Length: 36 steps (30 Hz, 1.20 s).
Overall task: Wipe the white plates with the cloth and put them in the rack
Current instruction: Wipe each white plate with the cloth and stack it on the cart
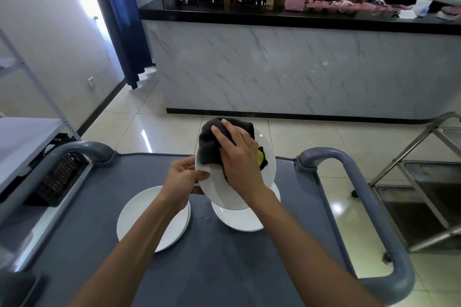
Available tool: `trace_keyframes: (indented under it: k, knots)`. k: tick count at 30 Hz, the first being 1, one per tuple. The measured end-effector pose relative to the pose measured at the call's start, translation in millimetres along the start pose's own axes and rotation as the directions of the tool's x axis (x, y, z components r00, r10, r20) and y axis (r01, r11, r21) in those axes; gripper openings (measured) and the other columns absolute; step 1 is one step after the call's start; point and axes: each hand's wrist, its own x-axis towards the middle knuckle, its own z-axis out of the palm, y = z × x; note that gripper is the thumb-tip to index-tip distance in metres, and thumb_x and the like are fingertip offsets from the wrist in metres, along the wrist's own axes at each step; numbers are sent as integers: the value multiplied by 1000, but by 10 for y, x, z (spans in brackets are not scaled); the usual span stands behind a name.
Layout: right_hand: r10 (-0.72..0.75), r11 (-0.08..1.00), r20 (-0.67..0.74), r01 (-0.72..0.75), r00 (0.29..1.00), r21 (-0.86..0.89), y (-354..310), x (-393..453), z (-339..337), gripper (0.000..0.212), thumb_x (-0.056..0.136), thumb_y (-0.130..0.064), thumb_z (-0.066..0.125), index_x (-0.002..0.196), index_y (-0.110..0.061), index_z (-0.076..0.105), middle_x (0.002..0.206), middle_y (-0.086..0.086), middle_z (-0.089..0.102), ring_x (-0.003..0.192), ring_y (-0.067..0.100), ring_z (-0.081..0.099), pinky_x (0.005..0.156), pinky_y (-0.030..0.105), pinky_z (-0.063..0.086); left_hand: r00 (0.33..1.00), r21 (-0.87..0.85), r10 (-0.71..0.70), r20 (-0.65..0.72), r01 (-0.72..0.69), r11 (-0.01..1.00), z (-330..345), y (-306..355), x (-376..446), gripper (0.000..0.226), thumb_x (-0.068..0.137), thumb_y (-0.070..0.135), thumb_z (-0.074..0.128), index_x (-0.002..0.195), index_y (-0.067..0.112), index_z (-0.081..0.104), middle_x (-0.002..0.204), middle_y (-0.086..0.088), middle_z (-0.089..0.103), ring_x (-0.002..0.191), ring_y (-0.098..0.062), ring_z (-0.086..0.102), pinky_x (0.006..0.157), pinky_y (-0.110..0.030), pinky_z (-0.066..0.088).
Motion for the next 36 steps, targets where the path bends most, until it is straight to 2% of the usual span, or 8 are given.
trace_keyframes:
  k: [9, 12, 15, 18, 21, 29, 32, 36]
  knots:
    - [128, 989, -56, -132, 990, -71, 232, 106, -104, 43, 102, -25, 42, 144, -23, 54, 150, 6, 50, 129, 29, 50, 95, 50, 43, 1000, -46, 6, -17, -7, 999, -112, -99, 18, 38, 83, -16, 60, 110, 9, 73, 89, -9, 77, 76, -33, 69, 55, -38, 58]
    - [181, 979, -58, -186, 982, -88, 357, 100, -148, 44, 100, -23, 51, 144, -25, 54, 149, 5, 50, 124, 28, 51, 94, 47, 41, 999, -63, 15, -44, -18, 998, -175, -152, 40, 39, 85, -14, 60, 112, 12, 72, 94, -9, 77, 80, -33, 68, 62, -43, 59]
    - [232, 972, -11, -232, 973, -15, 433, 63, -160, 48, 98, -19, 59, 145, -23, 52, 150, 6, 49, 124, 31, 51, 94, 48, 45, 998, -76, 20, -67, -25, 997, -199, -197, 54, 39, 85, -13, 60, 108, 15, 73, 94, -9, 77, 81, -33, 68, 69, -48, 60]
    - [266, 959, 49, -269, 963, 85, 489, 11, -153, 51, 98, -17, 60, 148, -22, 50, 151, 5, 47, 123, 31, 50, 101, 47, 46, 996, -94, 16, -89, -25, 995, -216, -219, 69, 39, 85, -13, 60, 105, 17, 73, 90, -6, 78, 78, -32, 68, 65, -44, 60]
    - [311, 934, 87, -321, 947, 156, 519, -32, -144, 54, 97, -16, 62, 149, -22, 48, 151, 3, 46, 126, 27, 48, 110, 30, 36, 994, -99, 13, -108, -24, 995, -275, -223, 99, 36, 85, -13, 60, 105, 14, 73, 89, -6, 77, 79, -33, 67, 63, -42, 58]
    - [375, 867, 123, -394, 919, 305, 484, 14, -232, 57, 89, -8, 70, 143, -19, 56, 143, 1, 53, 129, 10, 46, 104, -1, 20, 998, -72, 18, -55, -22, 997, -379, -223, 154, 39, 85, -14, 61, 115, 8, 71, 100, -13, 76, 86, -35, 69, 67, -45, 59]
    - [388, 853, 149, -415, 910, 315, 496, 35, -222, 59, 86, -8, 73, 141, -21, 57, 141, -1, 55, 128, 12, 49, 106, 3, 25, 999, -65, 6, -41, -8, 998, -407, -229, 185, 40, 84, -14, 61, 118, 5, 70, 105, -17, 74, 90, -37, 68, 66, -44, 58]
    - [382, 844, 177, -420, 907, 333, 492, 23, -241, 59, 83, -8, 76, 138, -20, 59, 135, -3, 60, 123, 13, 54, 110, 23, 40, 1000, -57, -1, -26, -1, 998, -452, -250, 212, 42, 82, -16, 60, 118, 4, 70, 103, -18, 74, 87, -38, 67, 65, -45, 59]
